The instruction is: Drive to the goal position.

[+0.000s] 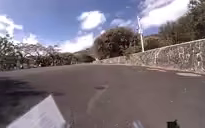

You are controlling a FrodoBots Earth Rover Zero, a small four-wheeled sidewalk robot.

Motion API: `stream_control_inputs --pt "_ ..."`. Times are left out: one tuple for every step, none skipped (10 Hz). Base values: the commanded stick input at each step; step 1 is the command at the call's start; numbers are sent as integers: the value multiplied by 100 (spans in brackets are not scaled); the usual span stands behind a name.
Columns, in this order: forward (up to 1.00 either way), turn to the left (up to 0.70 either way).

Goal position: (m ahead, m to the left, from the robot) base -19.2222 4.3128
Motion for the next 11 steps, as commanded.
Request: stream_control_inputs --pt "0 0" --pt "0 0" --pt "0 0" --pt "0 0" --pt "0 0" --pt "0 0" --pt "0 0" --pt "0 0" --pt "0 0" --pt "0 -21" --pt "0 -62"
